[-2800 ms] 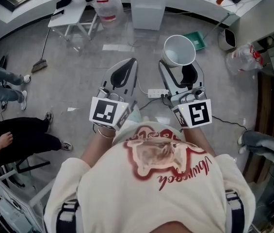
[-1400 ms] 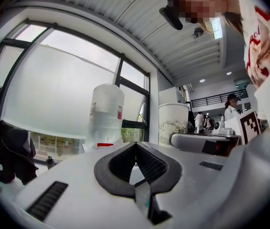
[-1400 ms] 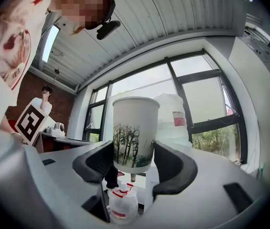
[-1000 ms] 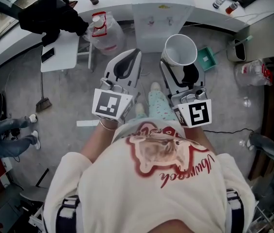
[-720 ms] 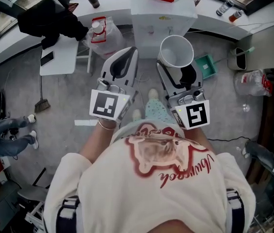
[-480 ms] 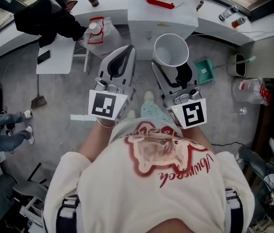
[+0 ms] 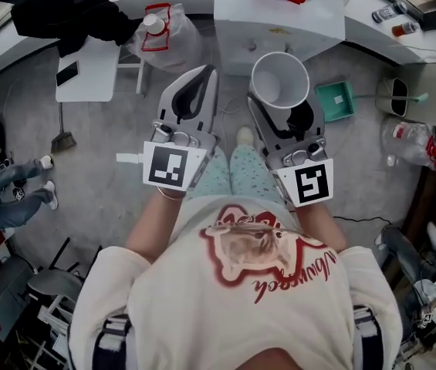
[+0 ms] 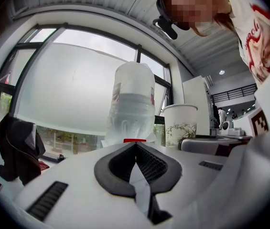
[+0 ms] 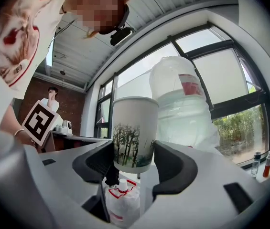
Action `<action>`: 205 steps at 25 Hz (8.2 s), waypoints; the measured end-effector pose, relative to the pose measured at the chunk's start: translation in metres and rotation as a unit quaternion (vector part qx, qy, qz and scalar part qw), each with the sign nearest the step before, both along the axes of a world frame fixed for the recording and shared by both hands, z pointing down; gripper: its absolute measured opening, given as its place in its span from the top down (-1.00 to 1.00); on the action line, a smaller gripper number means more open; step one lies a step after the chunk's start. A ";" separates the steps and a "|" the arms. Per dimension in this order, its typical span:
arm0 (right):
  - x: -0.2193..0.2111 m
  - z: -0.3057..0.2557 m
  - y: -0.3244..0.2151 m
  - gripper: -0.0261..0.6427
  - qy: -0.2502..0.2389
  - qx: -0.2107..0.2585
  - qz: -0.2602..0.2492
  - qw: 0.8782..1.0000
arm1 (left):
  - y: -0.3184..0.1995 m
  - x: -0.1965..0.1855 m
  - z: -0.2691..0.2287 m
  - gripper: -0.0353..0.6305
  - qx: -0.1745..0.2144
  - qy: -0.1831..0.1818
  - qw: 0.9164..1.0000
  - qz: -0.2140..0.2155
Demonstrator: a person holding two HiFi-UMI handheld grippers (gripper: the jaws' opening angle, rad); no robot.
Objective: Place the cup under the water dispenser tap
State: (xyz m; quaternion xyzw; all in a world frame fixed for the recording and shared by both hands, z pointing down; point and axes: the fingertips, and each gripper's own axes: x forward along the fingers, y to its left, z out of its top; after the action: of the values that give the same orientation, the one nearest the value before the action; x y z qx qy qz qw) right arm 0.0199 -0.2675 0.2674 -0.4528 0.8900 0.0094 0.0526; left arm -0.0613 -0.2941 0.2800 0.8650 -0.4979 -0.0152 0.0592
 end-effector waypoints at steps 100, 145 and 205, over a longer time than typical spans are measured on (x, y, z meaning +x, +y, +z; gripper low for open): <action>0.018 0.476 -0.096 -0.02 0.156 -0.212 0.034 0.964 | -0.003 -0.022 0.304 0.83 -0.159 -0.005 0.987 0.002; 0.030 0.039 -0.030 0.85 0.051 -0.068 -0.019 0.996 | 0.014 0.064 0.009 0.83 -0.010 -0.015 1.000 0.017; 0.037 -0.041 0.525 0.85 0.040 -0.001 0.038 0.999 | 0.577 0.064 -0.045 0.83 0.033 -0.014 0.997 0.070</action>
State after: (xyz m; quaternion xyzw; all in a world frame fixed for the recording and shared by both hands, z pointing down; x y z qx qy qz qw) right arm 0.0571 0.2571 0.2268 -0.4854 0.8736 0.0285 0.0165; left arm 0.0024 0.2831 0.2350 0.8995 -0.4360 -0.0152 0.0247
